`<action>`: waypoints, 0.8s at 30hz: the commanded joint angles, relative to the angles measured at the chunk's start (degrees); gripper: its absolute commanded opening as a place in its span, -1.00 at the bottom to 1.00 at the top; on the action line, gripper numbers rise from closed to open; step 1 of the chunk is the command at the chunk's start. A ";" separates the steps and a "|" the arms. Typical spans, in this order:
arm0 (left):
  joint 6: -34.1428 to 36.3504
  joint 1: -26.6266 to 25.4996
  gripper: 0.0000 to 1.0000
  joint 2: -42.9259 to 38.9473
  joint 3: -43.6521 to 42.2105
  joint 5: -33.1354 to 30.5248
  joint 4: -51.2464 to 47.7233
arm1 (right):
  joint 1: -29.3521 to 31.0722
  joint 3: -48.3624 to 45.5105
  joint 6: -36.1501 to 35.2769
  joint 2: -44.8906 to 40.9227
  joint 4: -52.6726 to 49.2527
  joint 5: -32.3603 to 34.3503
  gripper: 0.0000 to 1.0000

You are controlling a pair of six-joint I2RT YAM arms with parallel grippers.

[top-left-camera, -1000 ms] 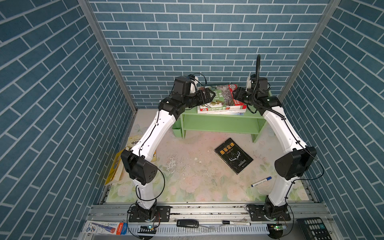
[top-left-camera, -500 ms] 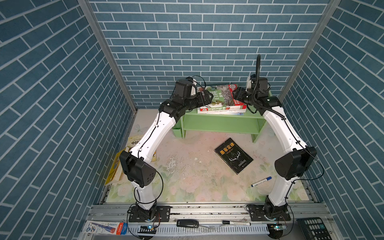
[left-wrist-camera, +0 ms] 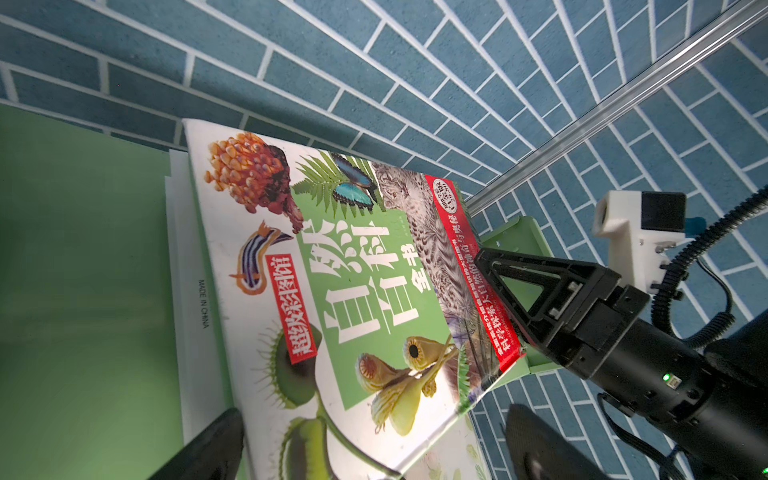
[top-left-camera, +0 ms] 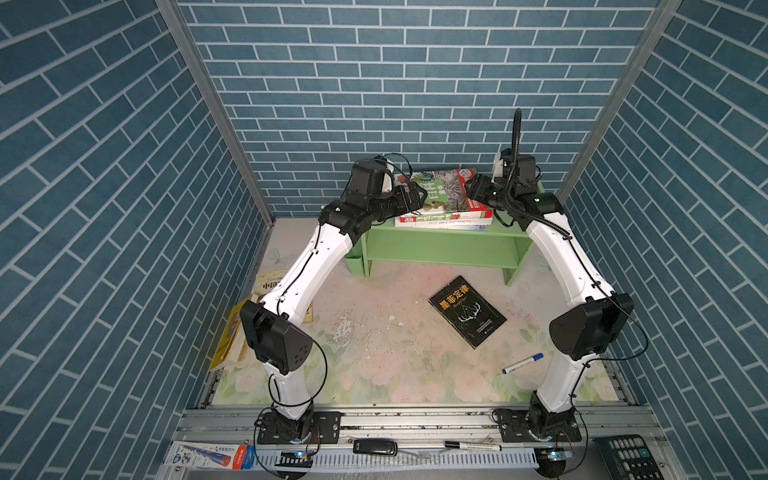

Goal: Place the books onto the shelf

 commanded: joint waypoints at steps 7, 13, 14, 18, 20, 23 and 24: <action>-0.72 -0.44 0.99 2.74 3.41 3.42 2.04 | 0.35 -0.32 -0.11 -1.20 1.69 -3.22 0.34; -0.99 -0.46 0.99 3.62 5.41 4.48 2.58 | 0.34 -0.33 0.19 -1.03 2.04 -3.59 0.33; -0.98 -0.47 0.99 3.79 5.84 4.62 2.58 | 0.30 -0.38 0.45 -1.03 2.02 -3.57 0.33; -0.98 -0.42 0.99 4.72 7.76 5.58 2.34 | 0.34 -1.09 1.55 -1.03 3.37 -4.55 0.33; -0.98 -0.43 0.99 5.10 8.45 5.85 2.06 | 0.35 -1.17 1.72 -0.96 3.57 -5.01 0.32; -0.89 -0.42 0.99 5.18 8.75 5.89 2.18 | 0.35 -1.09 1.85 -1.03 3.74 -5.26 0.32; -0.76 -0.50 0.99 5.18 8.86 5.94 2.30 | 0.31 -1.04 1.78 -1.07 3.75 -5.42 0.32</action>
